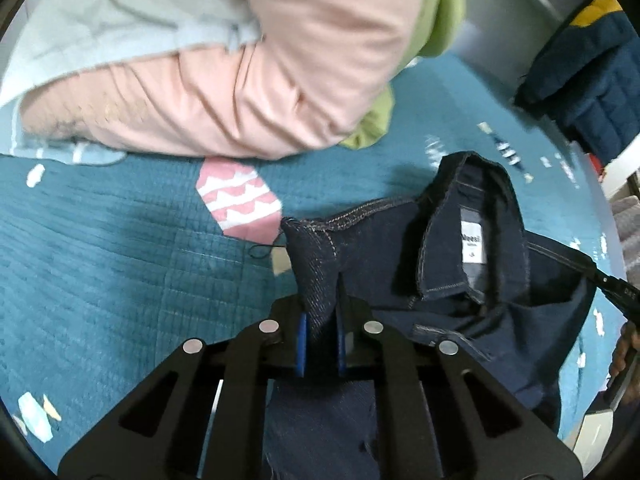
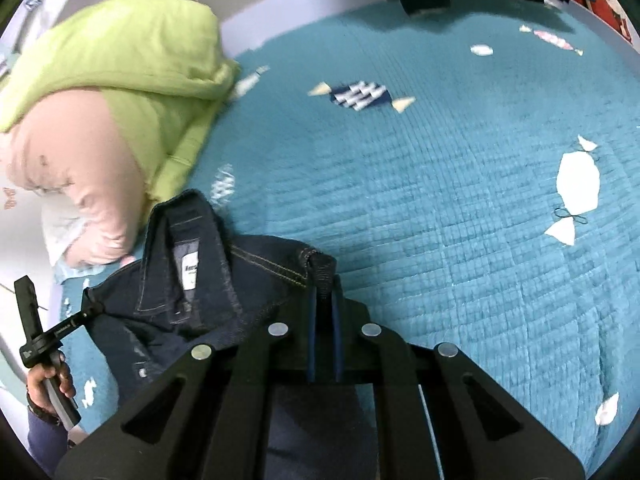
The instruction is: Fold large clothes
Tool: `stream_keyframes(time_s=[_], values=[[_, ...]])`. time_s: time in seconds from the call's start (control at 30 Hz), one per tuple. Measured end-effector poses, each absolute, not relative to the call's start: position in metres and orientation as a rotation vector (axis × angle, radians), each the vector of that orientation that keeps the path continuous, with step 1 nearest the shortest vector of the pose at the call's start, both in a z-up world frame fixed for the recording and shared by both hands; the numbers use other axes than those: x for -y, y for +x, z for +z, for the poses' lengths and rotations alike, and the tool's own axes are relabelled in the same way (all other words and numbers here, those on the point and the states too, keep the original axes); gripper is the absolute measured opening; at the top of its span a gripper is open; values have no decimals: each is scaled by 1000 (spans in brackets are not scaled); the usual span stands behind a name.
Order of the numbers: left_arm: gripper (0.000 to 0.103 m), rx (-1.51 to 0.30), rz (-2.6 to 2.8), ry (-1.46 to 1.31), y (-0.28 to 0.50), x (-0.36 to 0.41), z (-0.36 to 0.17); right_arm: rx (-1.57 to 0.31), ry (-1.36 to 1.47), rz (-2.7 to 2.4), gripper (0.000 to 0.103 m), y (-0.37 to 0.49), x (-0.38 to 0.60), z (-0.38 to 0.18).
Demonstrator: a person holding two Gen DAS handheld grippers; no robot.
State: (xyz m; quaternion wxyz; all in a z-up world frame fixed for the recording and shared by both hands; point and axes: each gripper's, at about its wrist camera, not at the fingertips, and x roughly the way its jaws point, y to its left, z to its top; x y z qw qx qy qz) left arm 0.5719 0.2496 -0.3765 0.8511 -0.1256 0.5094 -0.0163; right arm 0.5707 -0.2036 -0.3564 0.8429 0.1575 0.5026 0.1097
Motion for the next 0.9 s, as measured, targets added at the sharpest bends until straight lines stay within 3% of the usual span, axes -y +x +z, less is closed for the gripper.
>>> stream_keyframes(time_s=[0.53,0.77,0.9], values=[[9,-936,-68,-275,387,-230,-303,-971,353,320,5,397,233,-284],[9,-977,-55,-347,289,-231,-329,-1024,347,297,6,312,251,-298],[10,-1053,-24,-358,242,-232,-364,-1112,362,251,6,271,263,-336]])
